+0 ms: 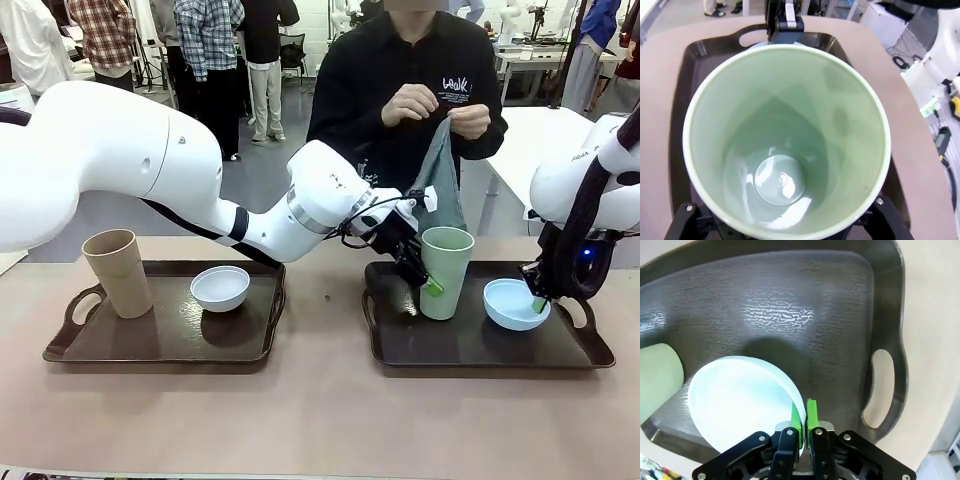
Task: Set up a tray with a mat and arrange the tableware.
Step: Pick up the Picnic Bowl and Reusable plastic cup from the Handle tray in front of the human's position and hold them in the air.
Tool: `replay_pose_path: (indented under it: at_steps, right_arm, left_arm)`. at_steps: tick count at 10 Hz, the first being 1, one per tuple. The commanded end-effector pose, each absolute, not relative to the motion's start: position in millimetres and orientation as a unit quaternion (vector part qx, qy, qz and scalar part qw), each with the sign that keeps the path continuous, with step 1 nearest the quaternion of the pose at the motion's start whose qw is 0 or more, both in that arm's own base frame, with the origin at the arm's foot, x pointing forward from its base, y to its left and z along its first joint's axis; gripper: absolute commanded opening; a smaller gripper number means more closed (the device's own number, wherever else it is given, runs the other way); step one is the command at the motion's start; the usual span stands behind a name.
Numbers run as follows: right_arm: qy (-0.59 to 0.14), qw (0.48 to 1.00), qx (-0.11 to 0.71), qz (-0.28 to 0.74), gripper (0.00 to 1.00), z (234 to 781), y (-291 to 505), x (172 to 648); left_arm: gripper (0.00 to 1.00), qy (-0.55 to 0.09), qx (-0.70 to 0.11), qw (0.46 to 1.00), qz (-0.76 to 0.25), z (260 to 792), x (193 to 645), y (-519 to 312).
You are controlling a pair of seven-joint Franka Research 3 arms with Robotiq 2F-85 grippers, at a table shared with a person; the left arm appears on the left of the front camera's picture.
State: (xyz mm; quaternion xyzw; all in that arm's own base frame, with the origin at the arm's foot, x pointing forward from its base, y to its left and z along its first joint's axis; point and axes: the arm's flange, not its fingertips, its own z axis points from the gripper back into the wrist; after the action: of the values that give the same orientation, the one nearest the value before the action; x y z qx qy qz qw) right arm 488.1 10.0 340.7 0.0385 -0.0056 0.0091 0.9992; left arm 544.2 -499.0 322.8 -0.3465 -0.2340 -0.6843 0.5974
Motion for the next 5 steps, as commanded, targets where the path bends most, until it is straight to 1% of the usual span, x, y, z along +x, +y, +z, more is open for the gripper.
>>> replay_pose_path:
  at_steps: [1,2,3,4,5]
  right_arm:
    - [-0.004,0.999,0.043,0.013,0.0,335,6,490]
    - [-0.005,0.999,0.041,0.012,0.0,336,6,490]
    - [-0.011,0.999,0.029,0.012,0.0,338,7,488]
    - [-0.004,0.999,0.03,0.023,0.02,347,9,484]
    - [-0.009,0.998,0.048,0.033,0.02,367,10,474]
  left_arm:
    - [0.0,-0.234,-0.368,0.591,-0.679,324,545,-493]
    - [0.26,-0.234,-0.366,0.592,-0.679,324,544,-490]
    - [0.0,-0.232,-0.351,0.595,-0.685,328,540,-484]
    - [0.0,-0.229,-0.353,0.596,-0.684,338,531,-477]
    - [0.0,-0.238,-0.352,0.591,-0.686,356,518,-467]
